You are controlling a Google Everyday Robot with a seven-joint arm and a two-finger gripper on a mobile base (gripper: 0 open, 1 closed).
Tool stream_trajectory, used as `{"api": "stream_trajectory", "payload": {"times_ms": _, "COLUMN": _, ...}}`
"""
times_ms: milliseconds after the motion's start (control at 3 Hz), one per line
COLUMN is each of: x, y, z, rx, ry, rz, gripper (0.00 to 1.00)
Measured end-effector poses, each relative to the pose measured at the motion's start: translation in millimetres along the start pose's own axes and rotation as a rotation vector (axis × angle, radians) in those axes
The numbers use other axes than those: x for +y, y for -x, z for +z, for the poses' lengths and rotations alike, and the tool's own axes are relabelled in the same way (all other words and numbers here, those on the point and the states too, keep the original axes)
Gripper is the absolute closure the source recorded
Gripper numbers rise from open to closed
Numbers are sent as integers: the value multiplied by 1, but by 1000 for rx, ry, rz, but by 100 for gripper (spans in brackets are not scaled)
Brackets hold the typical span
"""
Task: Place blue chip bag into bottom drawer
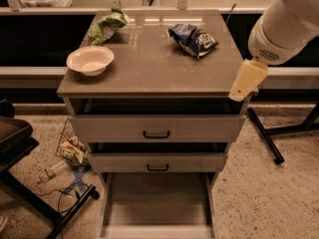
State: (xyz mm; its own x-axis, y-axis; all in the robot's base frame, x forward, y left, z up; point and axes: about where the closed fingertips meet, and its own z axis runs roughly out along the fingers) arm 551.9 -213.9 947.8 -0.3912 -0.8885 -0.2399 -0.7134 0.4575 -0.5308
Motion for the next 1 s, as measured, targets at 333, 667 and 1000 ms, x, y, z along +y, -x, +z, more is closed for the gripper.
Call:
{"api": "stream_trajectory", "payload": {"times_ms": 333, "x": -39, "y": 14, "z": 20, "rx": -37, "ry": -153, "rz": 78, "gripper": 0}}
{"api": "stream_trajectory", "payload": {"times_ms": 667, "x": -54, "y": 15, "z": 16, "rx": -46, "ry": -211, "rz": 117, "gripper": 0}}
{"api": "stream_trajectory", "payload": {"times_ms": 1000, "x": -51, "y": 16, "z": 16, "rx": -46, "ry": -201, "rz": 109, "gripper": 0}}
